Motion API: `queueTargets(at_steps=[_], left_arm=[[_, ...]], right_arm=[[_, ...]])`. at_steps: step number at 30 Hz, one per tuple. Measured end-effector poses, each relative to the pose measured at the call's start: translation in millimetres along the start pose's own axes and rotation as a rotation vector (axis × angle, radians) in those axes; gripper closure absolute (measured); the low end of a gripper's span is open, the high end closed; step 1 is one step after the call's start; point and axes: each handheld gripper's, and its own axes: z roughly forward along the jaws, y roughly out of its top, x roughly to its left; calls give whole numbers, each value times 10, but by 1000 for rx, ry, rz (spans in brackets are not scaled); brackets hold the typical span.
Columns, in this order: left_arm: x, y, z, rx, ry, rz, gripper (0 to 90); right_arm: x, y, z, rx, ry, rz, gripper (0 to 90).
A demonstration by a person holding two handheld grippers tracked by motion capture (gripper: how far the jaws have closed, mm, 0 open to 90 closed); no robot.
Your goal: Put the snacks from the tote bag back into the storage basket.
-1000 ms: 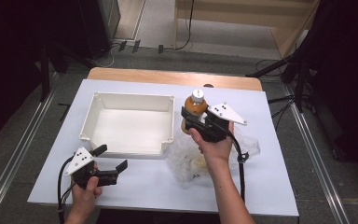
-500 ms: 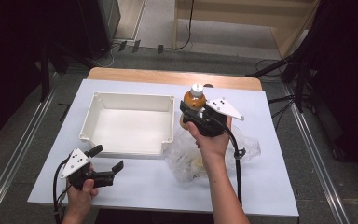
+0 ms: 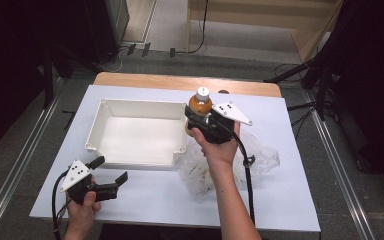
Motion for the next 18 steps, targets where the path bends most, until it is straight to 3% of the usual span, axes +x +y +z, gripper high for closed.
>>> queueTargets(at_steps=[18], left_arm=[[8, 4, 12, -4, -7, -9, 14]], right_arm=[[140, -15, 167, 22, 20, -7, 318]])
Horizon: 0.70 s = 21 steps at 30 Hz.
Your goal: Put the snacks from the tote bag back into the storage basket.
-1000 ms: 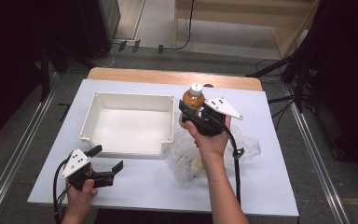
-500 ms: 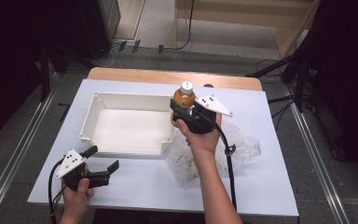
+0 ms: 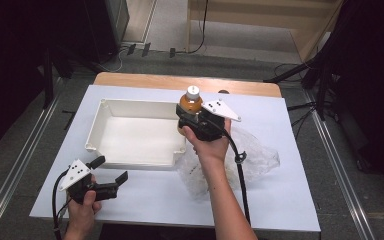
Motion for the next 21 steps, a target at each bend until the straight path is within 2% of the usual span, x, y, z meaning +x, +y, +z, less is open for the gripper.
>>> queueTargets(at_steps=[11, 21], left_arm=[[17, 2, -7, -5, -1, -9, 14], [26, 3, -8, -8, -3, -13, 14]], right_arm=[[99, -25, 130, 16, 19, -10, 318], [129, -72, 217, 25, 25, -13, 317]])
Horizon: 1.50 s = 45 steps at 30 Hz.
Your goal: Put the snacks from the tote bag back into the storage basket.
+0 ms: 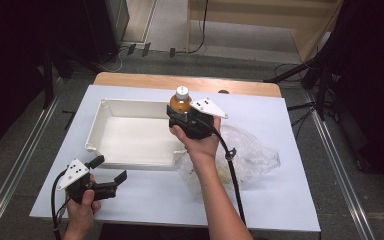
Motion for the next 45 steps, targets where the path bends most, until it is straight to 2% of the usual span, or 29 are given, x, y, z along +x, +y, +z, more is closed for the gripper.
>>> queueTargets(at_steps=[13, 23, 45], left_arm=[[10, 3, -5, -3, -2, -9, 14], [12, 5, -8, -2, -3, -10, 14], [33, 4, -7, -3, 0, -18, 14]], right_arm=[[38, -92, 149, 30, 0, -3, 317], [35, -177, 203, 56, -12, -26, 317], [-54, -445, 333, 131, -39, -37, 316]])
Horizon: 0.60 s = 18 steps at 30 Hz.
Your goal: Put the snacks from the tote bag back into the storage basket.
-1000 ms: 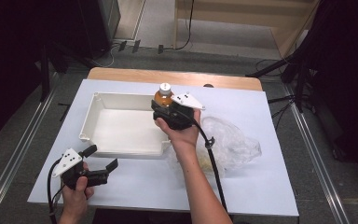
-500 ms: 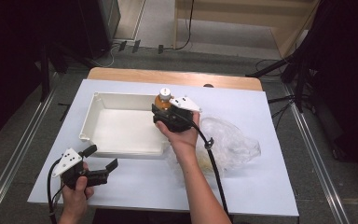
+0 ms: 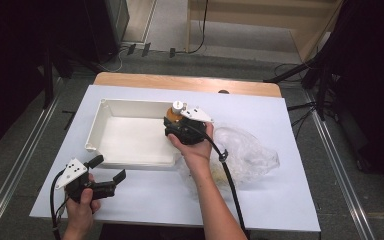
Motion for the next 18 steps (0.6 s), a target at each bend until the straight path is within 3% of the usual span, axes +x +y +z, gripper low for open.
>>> queueTargets(at_steps=[13, 18], left_arm=[[11, -2, 8, 6, 4, -7, 14], [12, -3, 14, 5, 6, -11, 14]], right_arm=[[-12, -101, 75, 59, -18, -18, 314], [-10, -100, 75, 57, -21, -15, 313]])
